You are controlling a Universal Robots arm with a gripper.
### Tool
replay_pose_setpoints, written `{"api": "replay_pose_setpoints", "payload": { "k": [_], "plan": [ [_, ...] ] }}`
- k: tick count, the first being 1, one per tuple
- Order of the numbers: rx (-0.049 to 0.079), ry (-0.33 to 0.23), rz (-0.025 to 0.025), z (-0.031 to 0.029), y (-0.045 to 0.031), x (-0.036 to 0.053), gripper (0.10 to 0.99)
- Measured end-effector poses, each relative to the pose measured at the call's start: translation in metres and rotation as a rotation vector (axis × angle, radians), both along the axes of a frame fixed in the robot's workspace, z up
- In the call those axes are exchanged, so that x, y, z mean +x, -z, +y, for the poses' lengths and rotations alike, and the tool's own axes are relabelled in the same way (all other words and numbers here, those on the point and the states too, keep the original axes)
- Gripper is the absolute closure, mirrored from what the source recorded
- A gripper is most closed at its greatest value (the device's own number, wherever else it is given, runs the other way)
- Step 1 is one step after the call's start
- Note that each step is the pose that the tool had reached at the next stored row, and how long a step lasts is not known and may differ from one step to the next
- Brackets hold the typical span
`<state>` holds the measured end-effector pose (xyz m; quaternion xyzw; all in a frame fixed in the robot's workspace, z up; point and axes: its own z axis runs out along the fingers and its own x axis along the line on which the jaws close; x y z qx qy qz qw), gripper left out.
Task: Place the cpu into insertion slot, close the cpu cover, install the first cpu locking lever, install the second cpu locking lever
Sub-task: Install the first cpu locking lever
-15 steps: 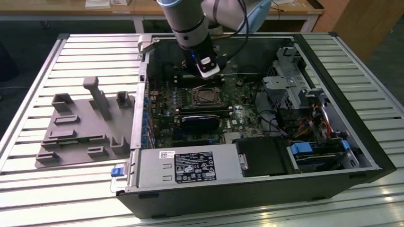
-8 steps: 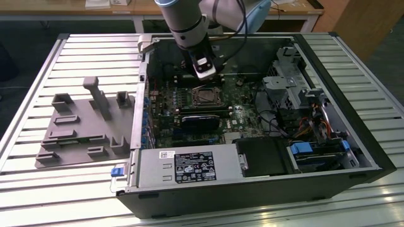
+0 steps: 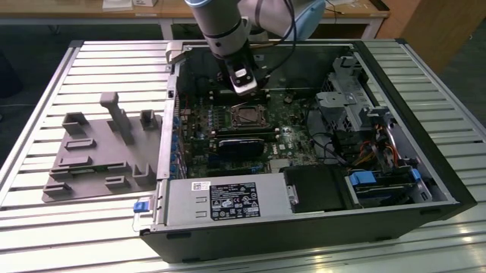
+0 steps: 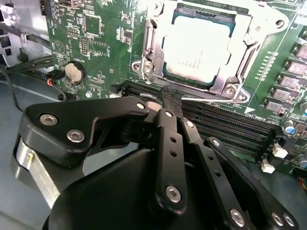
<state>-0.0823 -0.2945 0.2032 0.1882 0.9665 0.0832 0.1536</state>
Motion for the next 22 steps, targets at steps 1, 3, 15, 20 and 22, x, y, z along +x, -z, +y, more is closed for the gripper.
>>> {"api": "replay_pose_setpoints", "payload": {
  "k": [1,3,15,20,22],
  "plan": [
    [0.000,0.003,-0.0001,0.0004,0.0001,-0.0002,0.984],
    [0.000,0.010,-0.0001,0.0012,0.0003,-0.0007,0.984],
    [0.008,0.018,-0.0034,0.0024,0.0040,-0.0011,0.984],
    [0.008,0.018,-0.0081,0.0025,0.0060,-0.0011,0.984],
    [0.008,0.018,-0.0105,0.0025,0.0071,-0.0011,0.984]
  ]
}}
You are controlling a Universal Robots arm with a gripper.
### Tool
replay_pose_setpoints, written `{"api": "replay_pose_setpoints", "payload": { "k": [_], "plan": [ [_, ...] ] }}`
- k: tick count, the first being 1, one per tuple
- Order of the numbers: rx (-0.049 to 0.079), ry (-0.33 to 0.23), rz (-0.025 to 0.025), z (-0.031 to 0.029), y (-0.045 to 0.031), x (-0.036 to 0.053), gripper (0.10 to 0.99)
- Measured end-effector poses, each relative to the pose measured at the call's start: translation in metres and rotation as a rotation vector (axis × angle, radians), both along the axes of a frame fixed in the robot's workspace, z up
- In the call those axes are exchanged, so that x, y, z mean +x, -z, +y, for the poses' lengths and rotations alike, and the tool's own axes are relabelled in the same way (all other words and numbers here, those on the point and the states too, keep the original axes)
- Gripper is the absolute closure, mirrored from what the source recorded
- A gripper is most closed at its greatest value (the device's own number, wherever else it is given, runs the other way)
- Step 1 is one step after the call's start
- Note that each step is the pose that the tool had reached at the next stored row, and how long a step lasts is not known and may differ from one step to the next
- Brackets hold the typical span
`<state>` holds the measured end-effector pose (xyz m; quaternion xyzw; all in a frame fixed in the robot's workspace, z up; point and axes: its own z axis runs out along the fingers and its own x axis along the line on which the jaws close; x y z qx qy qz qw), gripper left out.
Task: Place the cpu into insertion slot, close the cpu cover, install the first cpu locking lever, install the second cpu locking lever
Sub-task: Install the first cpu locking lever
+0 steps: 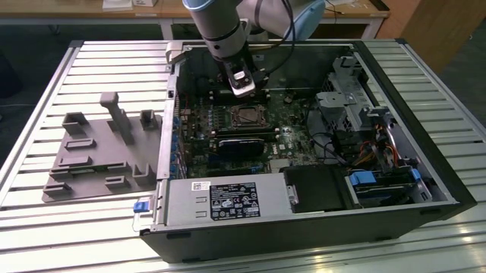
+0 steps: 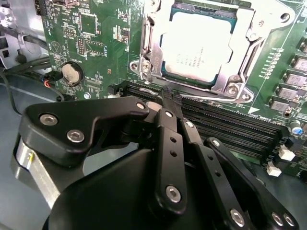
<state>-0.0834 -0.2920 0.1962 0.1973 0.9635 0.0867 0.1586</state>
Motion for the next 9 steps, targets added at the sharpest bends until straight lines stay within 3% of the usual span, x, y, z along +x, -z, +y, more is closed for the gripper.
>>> {"api": "replay_pose_setpoints", "payload": {
  "k": [9],
  "plan": [
    [-0.001,0.001,-0.0098,-0.0002,0.0042,0.0000,0.984]
  ]
}}
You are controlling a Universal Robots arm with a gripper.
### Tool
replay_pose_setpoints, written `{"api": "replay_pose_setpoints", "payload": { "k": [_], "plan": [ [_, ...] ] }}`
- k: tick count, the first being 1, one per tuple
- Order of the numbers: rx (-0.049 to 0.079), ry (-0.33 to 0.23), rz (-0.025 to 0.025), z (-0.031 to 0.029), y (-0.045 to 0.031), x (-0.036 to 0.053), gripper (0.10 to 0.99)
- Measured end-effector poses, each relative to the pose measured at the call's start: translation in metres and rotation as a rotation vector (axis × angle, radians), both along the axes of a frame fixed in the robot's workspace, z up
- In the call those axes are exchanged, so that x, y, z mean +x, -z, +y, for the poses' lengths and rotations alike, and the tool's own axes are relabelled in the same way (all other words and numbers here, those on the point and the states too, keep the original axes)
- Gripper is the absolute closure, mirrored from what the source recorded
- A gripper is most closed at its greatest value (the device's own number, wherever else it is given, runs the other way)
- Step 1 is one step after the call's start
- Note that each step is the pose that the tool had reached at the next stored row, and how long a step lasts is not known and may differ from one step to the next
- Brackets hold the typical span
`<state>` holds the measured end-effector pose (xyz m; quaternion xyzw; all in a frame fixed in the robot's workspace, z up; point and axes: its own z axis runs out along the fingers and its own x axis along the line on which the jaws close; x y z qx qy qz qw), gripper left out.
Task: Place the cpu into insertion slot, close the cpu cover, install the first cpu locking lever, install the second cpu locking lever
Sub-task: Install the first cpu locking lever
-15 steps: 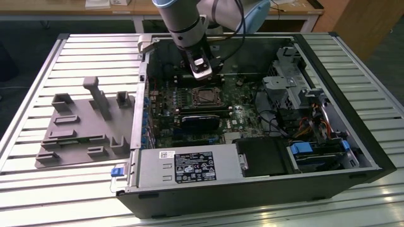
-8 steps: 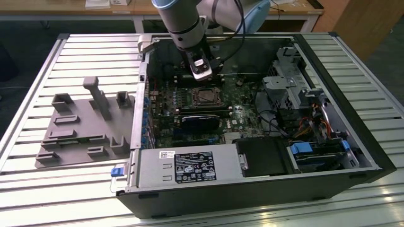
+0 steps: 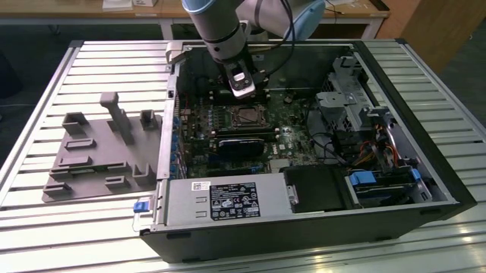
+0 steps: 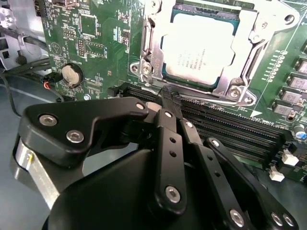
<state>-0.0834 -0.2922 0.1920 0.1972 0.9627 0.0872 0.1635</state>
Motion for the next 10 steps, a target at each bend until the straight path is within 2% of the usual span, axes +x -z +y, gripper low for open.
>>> {"api": "replay_pose_setpoints", "payload": {
  "k": [10],
  "plan": [
    [0.000,0.000,-0.0022,-0.0005,0.0024,-0.0004,0.984]
  ]
}}
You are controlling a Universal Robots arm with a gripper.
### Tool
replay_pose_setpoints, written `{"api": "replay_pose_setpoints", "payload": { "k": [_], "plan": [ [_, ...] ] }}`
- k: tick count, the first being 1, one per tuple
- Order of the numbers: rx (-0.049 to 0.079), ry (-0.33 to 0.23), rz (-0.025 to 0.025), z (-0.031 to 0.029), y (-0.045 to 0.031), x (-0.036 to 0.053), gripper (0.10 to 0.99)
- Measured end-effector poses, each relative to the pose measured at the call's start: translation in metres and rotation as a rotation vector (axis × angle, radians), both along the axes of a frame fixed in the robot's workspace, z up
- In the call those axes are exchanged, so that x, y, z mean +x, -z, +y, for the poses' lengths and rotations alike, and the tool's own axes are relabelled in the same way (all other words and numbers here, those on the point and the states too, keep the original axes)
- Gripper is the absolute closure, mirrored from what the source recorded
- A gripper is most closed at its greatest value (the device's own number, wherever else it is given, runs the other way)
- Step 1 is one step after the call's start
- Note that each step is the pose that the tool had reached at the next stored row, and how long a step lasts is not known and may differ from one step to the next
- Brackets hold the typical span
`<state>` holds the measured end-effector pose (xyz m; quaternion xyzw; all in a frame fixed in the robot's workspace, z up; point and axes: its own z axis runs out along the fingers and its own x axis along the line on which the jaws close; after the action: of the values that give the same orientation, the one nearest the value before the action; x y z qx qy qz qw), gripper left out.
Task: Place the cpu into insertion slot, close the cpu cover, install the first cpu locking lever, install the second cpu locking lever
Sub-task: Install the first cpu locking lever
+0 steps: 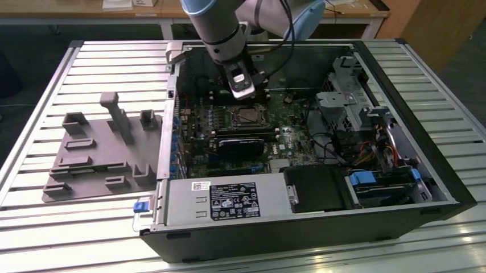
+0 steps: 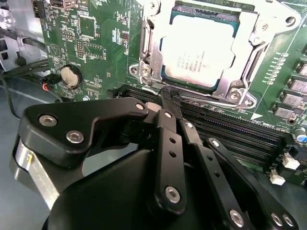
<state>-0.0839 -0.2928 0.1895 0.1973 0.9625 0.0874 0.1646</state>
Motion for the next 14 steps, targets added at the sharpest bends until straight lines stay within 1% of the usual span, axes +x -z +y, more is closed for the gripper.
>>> {"api": "replay_pose_setpoints", "payload": {
  "k": [6,14],
  "plan": [
    [0.000,0.000,-0.0002,-0.0017,0.0008,0.0000,0.984],
    [0.000,0.000,-0.0002,-0.0073,0.0012,0.0000,0.984]
  ]
}}
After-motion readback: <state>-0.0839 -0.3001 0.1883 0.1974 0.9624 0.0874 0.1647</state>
